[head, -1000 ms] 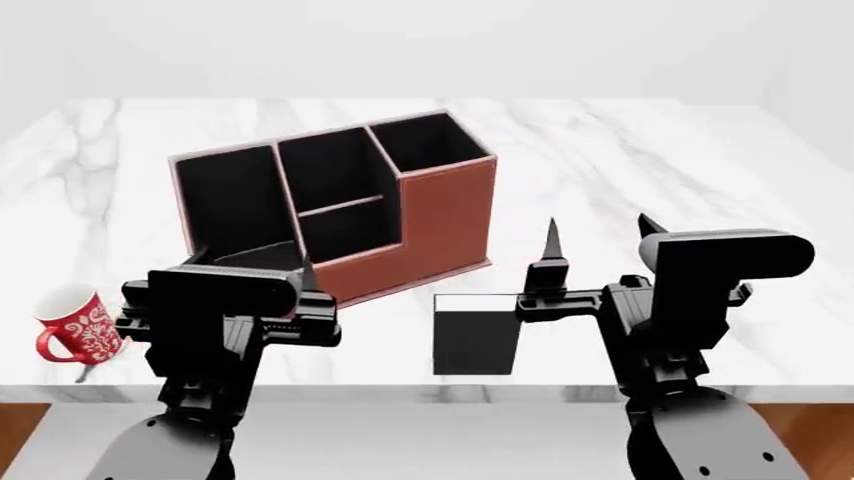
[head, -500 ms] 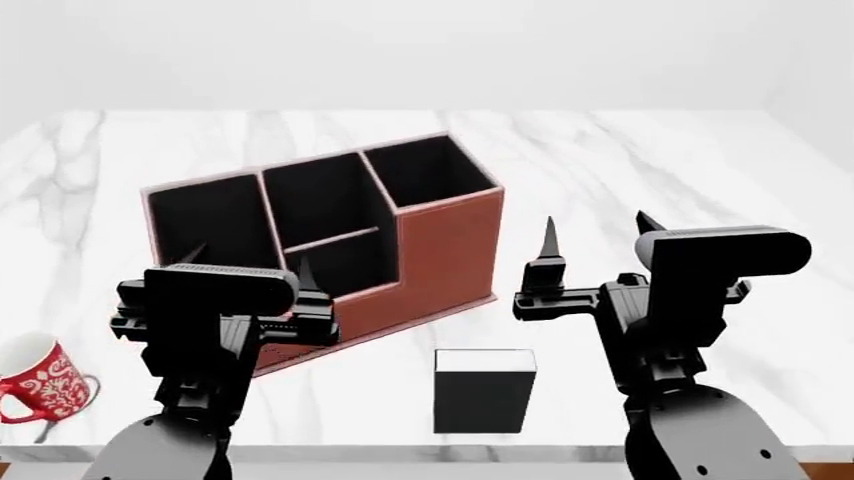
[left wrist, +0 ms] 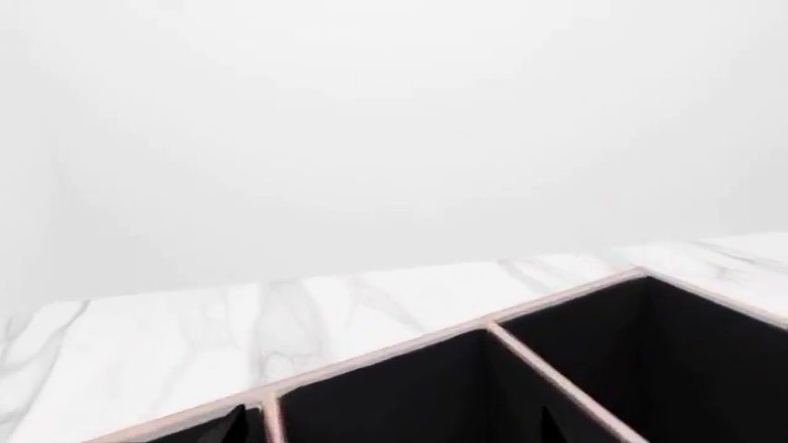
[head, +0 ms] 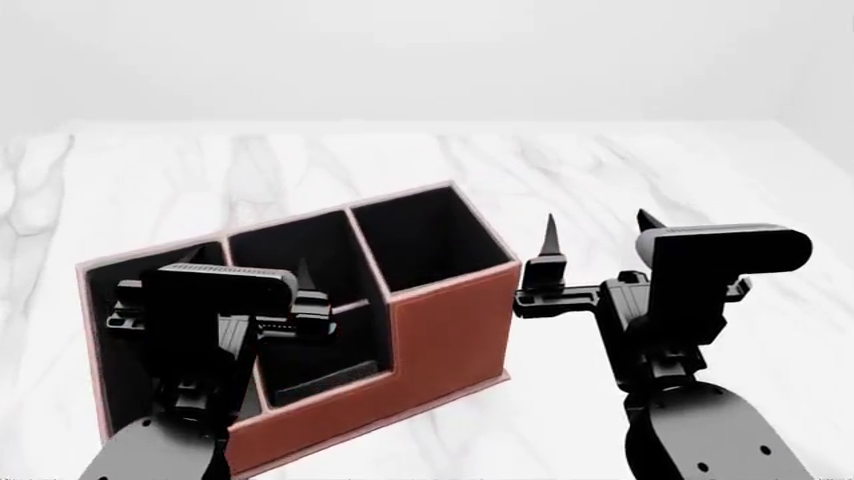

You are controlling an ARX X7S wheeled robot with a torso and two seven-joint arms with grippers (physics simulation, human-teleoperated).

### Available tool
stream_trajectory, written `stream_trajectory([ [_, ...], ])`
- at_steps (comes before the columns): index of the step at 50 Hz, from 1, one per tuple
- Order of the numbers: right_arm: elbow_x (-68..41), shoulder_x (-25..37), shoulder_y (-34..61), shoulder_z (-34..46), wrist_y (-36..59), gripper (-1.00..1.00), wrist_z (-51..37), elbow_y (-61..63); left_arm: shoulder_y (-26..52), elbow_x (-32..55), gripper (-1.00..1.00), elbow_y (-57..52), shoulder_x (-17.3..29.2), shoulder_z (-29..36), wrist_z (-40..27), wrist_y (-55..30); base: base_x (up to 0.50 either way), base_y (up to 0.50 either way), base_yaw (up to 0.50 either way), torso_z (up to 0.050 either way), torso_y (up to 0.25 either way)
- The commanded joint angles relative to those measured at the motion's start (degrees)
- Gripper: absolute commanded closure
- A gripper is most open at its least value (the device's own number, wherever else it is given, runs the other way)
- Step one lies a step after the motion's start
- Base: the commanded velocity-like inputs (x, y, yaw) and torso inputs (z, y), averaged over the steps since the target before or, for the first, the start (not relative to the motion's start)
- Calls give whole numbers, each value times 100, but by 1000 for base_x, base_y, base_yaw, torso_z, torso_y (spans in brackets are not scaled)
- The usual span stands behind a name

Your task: Pick up the book and place it in the left compartment of the caddy.

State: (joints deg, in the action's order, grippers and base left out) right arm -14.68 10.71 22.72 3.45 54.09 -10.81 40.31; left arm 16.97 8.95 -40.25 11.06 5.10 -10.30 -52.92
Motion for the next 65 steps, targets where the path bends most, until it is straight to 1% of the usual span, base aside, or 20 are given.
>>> stream_trajectory([
  [1, -44, 25, -21, -19, -59, -100, -35, -4, -21, 35, -100, 6, 28, 11, -33, 22, 0, 0, 0, 0, 0],
  [33, 109, 139, 217, -165, -68, -100, -397, -388, -14, 264, -100, -112, 77, -24, -48, -110, 0, 0, 0, 0, 0],
  [35, 109, 142, 209, -169, -63, -100, -414, -392, 429, 849, -100, -497, 97, -31, 310, -1280, 0, 0, 0, 0, 0],
  [37, 106, 148, 203, -153, -68, -100, -415, -395, 675, 932, -100, -736, 103, -10, 256, -1755, 0, 0, 0, 0, 0],
  [38, 116, 150, 206, -146, -81, -100, -425, -416, 901, 1066, -100, -876, 67, -60, 279, -2257, 0, 0, 0, 0, 0],
  [39, 113, 152, 206, -145, -83, -100, -427, -417, 915, 1077, -100, -891, 63, -68, 274, -2289, 0, 0, 0, 0, 0],
  [40, 118, 156, 220, -133, -75, -100, -434, -432, 1478, 1461, -100, -1147, -222, -599, 524, -3149, 0, 0, 0, 0, 0],
  [41, 110, 155, 229, -137, -59, -100, -438, -426, 1645, 1782, -100, -1176, -149, -651, 487, -3701, 0, 0, 0, 0, 0],
  [42, 101, 156, 238, -141, -43, -100, -440, -418, 1782, 2641, -100, -968, 106, -802, -81, -3706, 0, 0, 0, 0, 0],
  [43, 96, 157, 242, -144, -38, -100, -443, -416, 1965, 3500, -100, -648, 389, -997, -941, -3705, 0, 0, 0, 0, 0],
  [44, 89, 159, 254, -155, -33, -100, -445, -422, 2335, 4360, -100, -440, 796, -891, -1783, -3702, 0, 0, 0, 0, 0],
  [45, 84, 158, 263, -161, -43, -100, -443, -451, 2614, 5219, -100, -230, 1078, -762, -2338, -3695, 0, 0, 0, 0, 0],
  [46, 78, 157, 266, -161, -44, -100, -443, -462, 2754, 6079, -100, -1, 1211, -676, -2720, -3677, 0, 0, 0, 0, 0],
  [48, 71, 157, 265, -152, -44, -100, -447, -463, 2938, 7762, -100, -6, 1379, -568, -2748, -3595, 0, 0, 0, 0, 0],
  [50, 65, 160, 257, -141, -45, -100, -450, -453, 3044, 8229, -100, 117, 1505, -437, -2785, -3560, 0, 0, 0, 0, 0],
  [53, 59, 167, 258, -127, -43, -100, -456, -457, 3099, 8371, -100, 71, 1663, -204, -2603, -3539, 0, 0, 0, 0, 0],
  [55, 45, 170, 270, -132, -25, -100, -461, -451, 3094, 8719, -100, 255, 1741, -145, -2807, -3394, 0, 0, 0, 0, 0],
  [61, 33, 174, 294, -124, -15, -100, -485, -459, 3421, 9342, -100, 403, 2010, -64, -2779, -3221, 0, 0, 0, 0, 0],
  [64, 35, 181, 286, -112, -34, -100, -495, -477, 3807, 10064, -100, 673, 2261, 262, -2906, -3097, 0, 0, 0, 0, 0],
  [65, 38, 182, 290, -100, -33, -100, -501, -484, 4011, 10404, -100, 833, 2390, 517, -2945, -3091, 0, 0, 0, 0, 0],
])
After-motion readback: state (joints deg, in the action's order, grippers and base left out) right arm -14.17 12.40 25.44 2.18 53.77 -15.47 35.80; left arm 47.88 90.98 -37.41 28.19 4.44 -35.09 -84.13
